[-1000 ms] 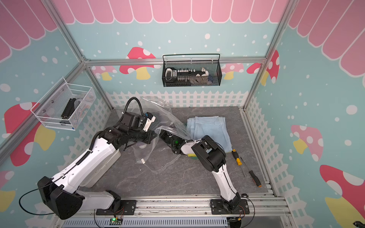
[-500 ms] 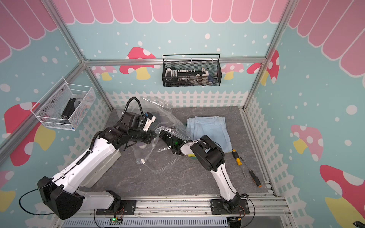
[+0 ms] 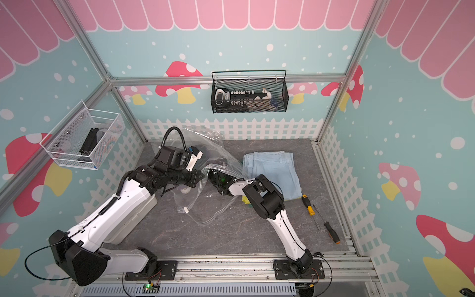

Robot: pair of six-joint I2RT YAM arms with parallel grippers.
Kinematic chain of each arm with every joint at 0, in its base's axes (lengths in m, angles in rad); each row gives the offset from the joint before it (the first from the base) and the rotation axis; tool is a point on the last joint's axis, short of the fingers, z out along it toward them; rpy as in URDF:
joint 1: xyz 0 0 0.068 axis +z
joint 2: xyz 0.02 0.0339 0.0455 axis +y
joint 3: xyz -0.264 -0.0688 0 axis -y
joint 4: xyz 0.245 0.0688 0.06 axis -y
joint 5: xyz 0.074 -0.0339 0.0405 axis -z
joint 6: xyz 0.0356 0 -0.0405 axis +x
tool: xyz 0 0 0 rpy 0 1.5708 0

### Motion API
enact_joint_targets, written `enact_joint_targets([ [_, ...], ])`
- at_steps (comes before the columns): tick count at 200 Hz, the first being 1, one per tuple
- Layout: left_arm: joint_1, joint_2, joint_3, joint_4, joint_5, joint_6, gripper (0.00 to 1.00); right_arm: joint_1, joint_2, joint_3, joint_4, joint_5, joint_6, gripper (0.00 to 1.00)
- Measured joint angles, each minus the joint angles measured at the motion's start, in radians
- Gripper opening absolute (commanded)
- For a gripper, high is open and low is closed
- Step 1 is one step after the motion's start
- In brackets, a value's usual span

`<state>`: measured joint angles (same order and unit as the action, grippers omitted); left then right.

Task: Take the trousers out of the vacuum bag
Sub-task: Take out the trousers from the vacuum bag.

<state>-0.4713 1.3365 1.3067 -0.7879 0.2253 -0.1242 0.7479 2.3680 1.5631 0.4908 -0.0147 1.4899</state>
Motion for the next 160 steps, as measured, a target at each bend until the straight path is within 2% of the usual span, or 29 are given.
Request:
enact_joint_targets([
  [40,0.0,0.0,0.0,0.0,0.004,0.0,0.0,-0.004,0.069,0.116,-0.042,-0.006,-0.021,0.15],
  [52,0.0,0.0,0.0,0.0,0.004,0.0,0.0,-0.006,0.081,0.14,-0.051,-0.019,-0.031,0.09],
  [82,0.0,0.0,0.0,0.0,0.003,0.0,0.0,-0.011,0.09,0.174,-0.041,-0.044,-0.037,0.03],
  [160,0.006,0.0,0.0,0.0,0.003,0.0,0.0,-0.017,0.091,0.218,0.124,-0.158,-0.054,0.0],
])
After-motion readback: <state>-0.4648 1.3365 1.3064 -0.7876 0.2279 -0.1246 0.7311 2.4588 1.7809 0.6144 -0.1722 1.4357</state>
